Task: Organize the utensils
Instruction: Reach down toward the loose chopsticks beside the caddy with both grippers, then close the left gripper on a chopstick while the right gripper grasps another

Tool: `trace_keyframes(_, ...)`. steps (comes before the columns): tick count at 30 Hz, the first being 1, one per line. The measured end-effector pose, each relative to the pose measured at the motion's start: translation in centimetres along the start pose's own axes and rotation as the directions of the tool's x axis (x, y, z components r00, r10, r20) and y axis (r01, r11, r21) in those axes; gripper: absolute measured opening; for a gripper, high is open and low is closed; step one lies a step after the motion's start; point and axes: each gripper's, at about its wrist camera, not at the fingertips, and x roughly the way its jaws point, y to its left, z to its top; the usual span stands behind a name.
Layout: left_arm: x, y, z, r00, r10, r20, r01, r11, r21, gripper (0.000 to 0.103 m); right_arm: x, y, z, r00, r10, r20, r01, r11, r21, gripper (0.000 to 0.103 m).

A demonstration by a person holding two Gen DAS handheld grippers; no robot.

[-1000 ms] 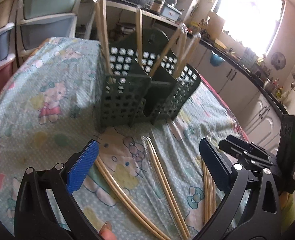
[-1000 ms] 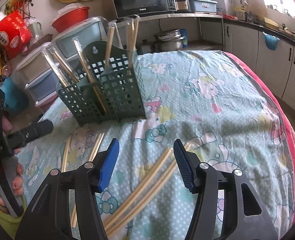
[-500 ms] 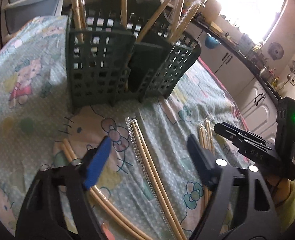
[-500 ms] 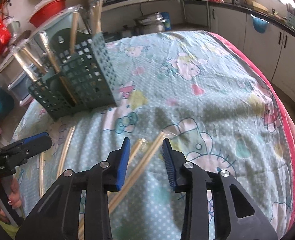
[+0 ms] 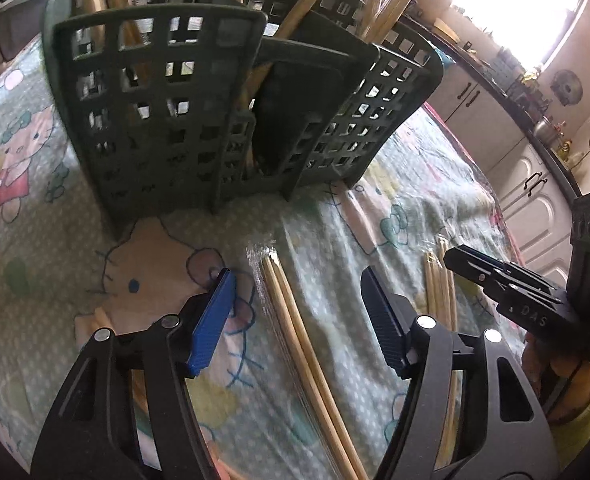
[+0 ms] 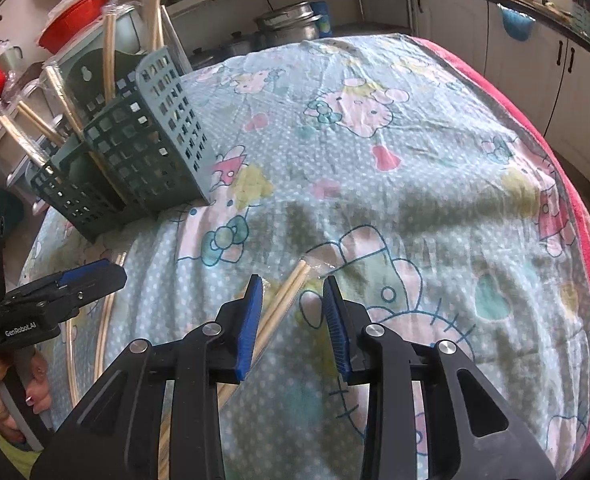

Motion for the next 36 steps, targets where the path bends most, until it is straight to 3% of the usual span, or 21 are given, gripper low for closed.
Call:
trace_keyframes(5, 0.8, 0.1, 0.9, 1.0, 0.008, -0.004, -0.008, 1.0, 0.0, 0.057, 0.7, -0.5, 0.4, 1.0, 0.009, -0.01, -0.009, 1.0, 0.029, 0.03)
trace_keyframes(10, 1.4, -0.5, 1.3, 0.998, 0.06, 0.002, -0.06, 0.997, 0.039, 0.049, 1.3, -0.6, 0.7, 1.0, 0.004, -0.016, -0.003, 0.999, 0.04, 0.029)
trace_keyframes(19, 1.9, -1.2, 1.4, 0.989, 0.144, 0.026, -0.146, 0.986, 0.085, 0.024, 1.9, 0.1, 0.7, 0.999, -0.04, -0.004, 0.04, 0.999, 0.003, 0.025)
trace_keyframes(28, 1.1, 0.4, 1.5, 0.991, 0.127, 0.03, -0.129, 0.989, 0.07, 0.014, 1.7, -0.3, 0.7, 0.999, -0.05, 0.006, 0.05, 0.999, 0.012, 0.016)
trace_keyframes(32, 0.2, 1.0, 1.5, 0.995, 0.092, 0.036, -0.094, 0.993, 0.064, 0.005, 1.0, -0.9, 0.7, 1.0, -0.025, 0.012, 0.025, 0.999, 0.046, 0.012)
trace_keyframes(36, -0.7, 1.3, 1.4, 0.996, 0.075, 0.049, -0.078, 0.995, 0.064, 0.003, -0.3, -1.1, 0.7, 0.999, 0.012, 0.042, -0.015, 0.998, 0.066, 0.011)
